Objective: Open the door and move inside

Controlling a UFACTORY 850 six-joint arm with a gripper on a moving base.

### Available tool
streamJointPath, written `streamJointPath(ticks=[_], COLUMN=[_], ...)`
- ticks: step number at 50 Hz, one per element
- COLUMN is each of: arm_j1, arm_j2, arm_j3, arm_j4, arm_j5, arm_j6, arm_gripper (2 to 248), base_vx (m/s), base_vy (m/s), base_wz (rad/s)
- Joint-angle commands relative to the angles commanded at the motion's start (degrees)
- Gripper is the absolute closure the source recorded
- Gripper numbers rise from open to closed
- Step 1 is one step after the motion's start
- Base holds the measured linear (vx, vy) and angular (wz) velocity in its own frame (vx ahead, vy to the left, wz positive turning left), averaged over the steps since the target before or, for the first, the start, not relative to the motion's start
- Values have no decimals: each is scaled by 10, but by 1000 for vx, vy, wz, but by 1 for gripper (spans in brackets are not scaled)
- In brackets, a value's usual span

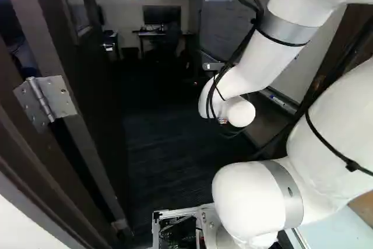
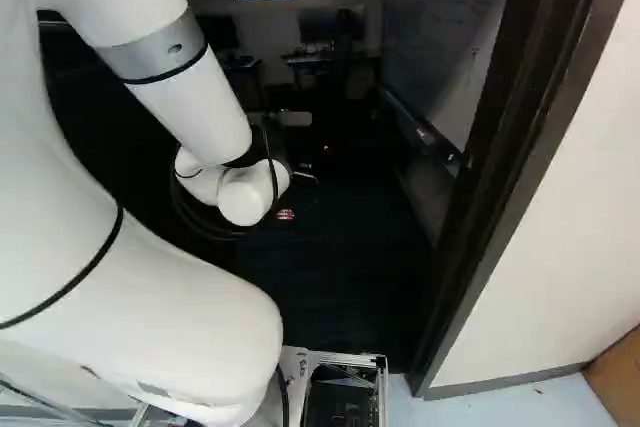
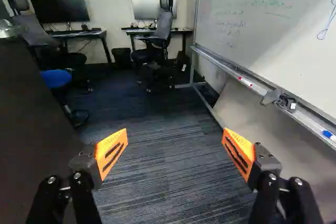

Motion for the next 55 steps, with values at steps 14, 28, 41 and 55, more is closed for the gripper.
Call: streamJointPath(ticks=[14, 28, 41, 55], arm_j1=[0, 0, 0, 0], arm_j2=[0, 0, 0, 0], arm_j3=[0, 0, 0, 0], arm_j4=[0, 0, 0, 0], arm_j5=[0, 0, 0, 0], arm_j6=[0, 0, 0, 0], arm_gripper=[3, 3, 3, 3], base_vx=[180, 166, 157, 87], base_vy=[25, 40, 41, 12], base_wz=[165, 187, 191, 30])
